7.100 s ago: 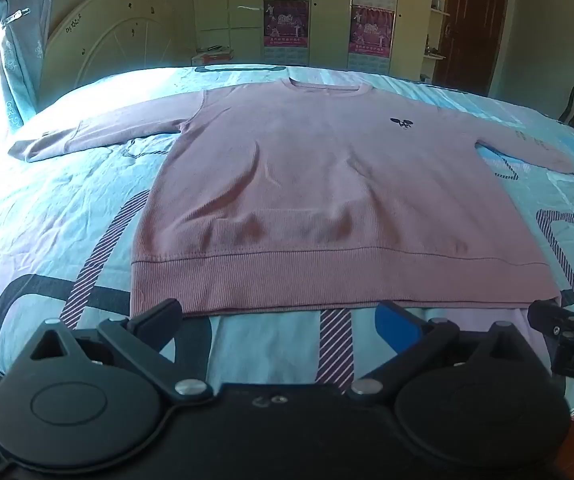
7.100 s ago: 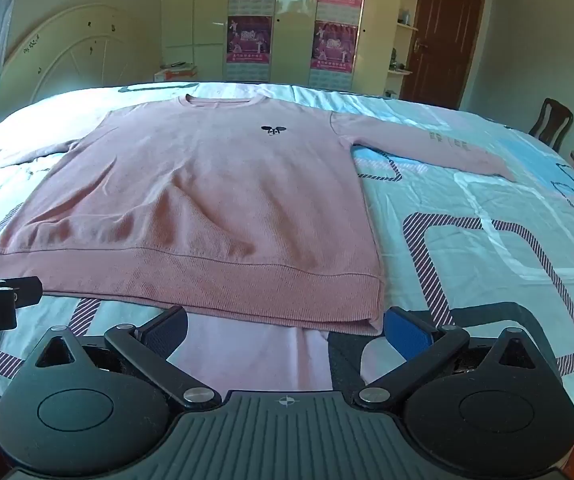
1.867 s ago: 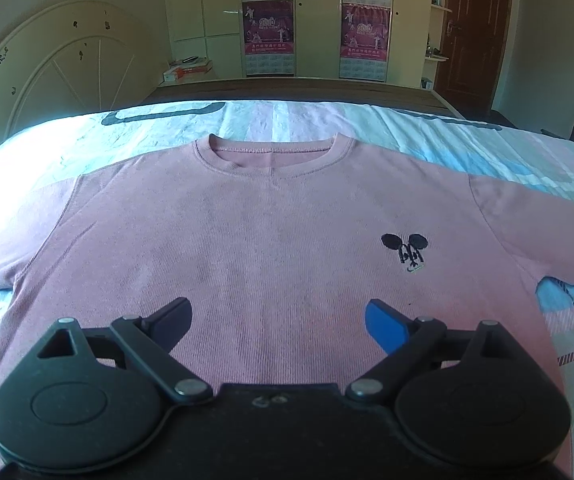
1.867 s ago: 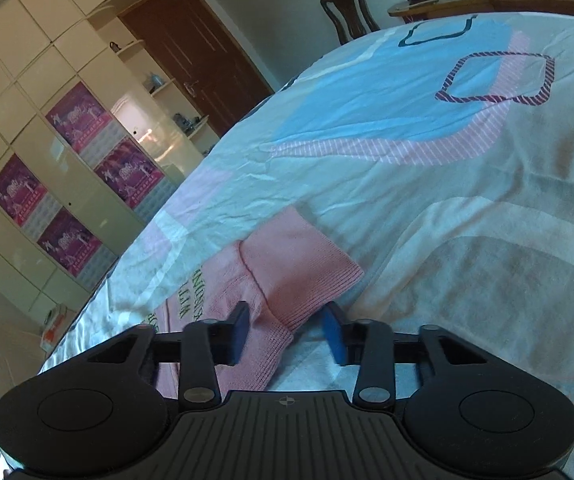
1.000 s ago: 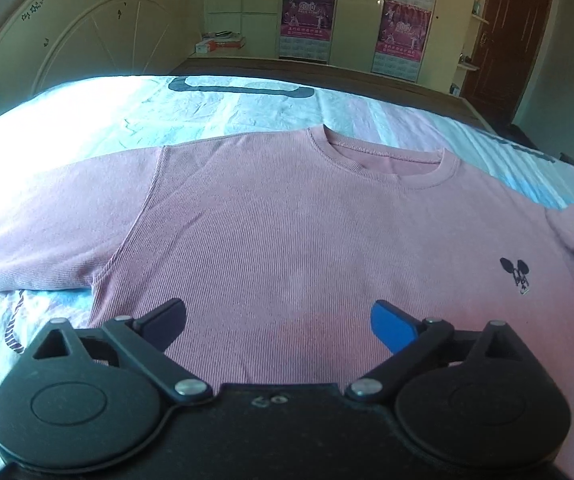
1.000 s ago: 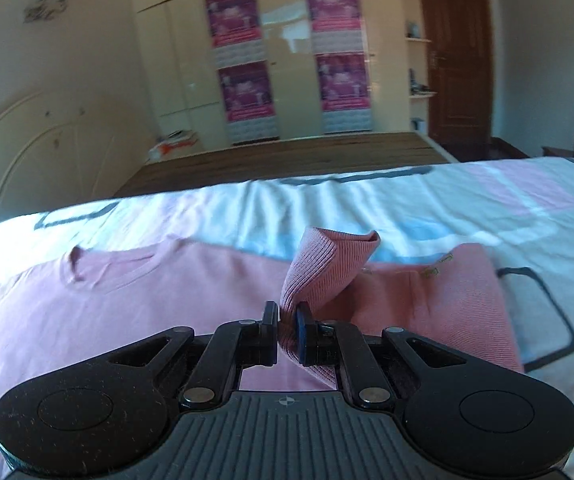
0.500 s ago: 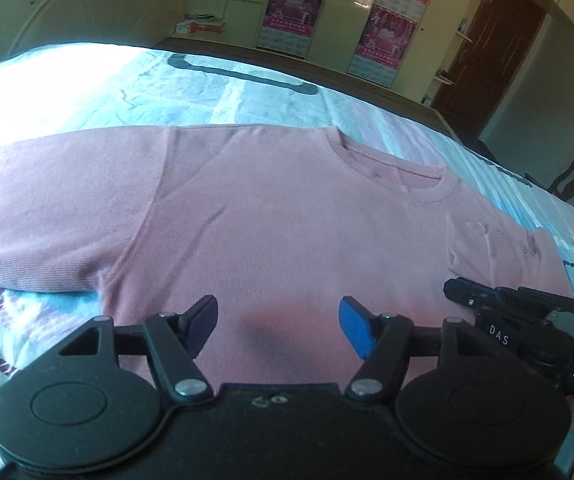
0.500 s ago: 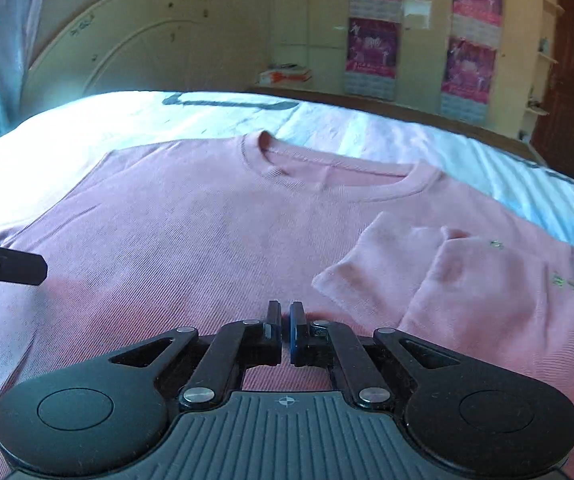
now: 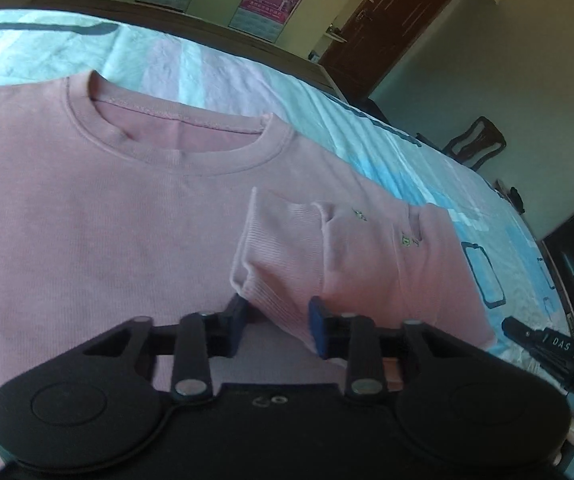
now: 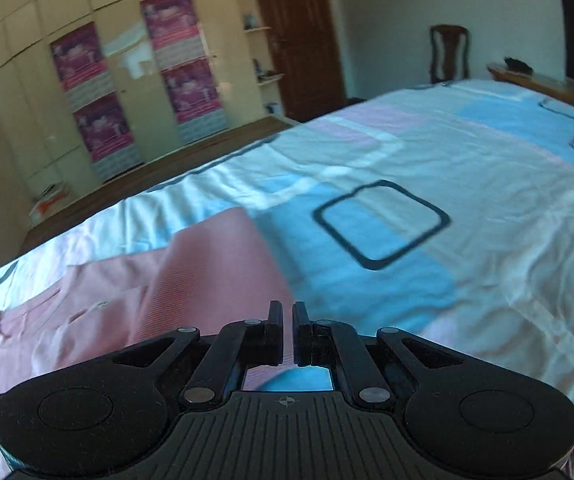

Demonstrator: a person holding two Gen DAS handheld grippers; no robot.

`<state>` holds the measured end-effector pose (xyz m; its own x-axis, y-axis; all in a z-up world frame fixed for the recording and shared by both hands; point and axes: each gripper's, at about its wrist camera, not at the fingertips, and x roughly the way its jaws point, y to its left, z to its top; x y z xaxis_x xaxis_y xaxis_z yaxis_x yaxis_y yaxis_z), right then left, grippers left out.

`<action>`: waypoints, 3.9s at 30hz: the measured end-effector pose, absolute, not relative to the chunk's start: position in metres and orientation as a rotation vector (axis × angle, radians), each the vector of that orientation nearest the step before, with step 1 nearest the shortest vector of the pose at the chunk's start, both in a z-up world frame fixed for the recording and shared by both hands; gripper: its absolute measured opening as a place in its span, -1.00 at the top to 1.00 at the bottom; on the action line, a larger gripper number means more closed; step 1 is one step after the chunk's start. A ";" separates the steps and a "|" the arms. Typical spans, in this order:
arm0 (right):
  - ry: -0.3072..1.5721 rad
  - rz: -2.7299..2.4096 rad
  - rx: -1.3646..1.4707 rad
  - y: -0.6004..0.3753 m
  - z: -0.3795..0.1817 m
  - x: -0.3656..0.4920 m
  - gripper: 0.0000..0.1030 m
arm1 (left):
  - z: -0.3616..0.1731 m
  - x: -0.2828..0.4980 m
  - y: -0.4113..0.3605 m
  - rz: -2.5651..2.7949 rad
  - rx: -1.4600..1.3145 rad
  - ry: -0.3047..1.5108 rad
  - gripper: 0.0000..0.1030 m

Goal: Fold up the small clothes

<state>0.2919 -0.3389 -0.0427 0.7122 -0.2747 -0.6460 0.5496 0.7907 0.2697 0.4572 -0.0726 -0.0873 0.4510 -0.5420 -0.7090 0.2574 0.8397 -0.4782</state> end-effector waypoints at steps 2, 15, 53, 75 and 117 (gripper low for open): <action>0.630 -0.501 0.516 -0.358 -0.042 0.279 0.93 | -0.087 0.460 -0.079 -0.505 -0.339 0.975 0.90; 0.726 -0.324 0.541 -0.333 -0.062 0.266 0.92 | -0.056 0.389 0.032 -0.215 -0.353 0.712 0.90; 0.749 -0.083 0.620 -0.384 -0.070 0.439 0.22 | -0.085 0.466 0.048 -0.149 -0.273 0.798 0.34; 0.813 -0.031 0.221 -0.339 -0.072 0.445 0.89 | -0.071 0.449 -0.023 -0.233 0.018 0.739 -0.15; 0.752 0.069 0.189 -0.279 -0.058 0.305 0.45 | -0.062 0.372 -0.058 -0.277 0.078 0.728 -0.68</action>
<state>0.3053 -0.2788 -0.0576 0.7289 0.1303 -0.6721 0.0051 0.9807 0.1957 0.3723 -0.0584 -0.0620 0.7118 -0.2225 -0.6662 0.2768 0.9606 -0.0251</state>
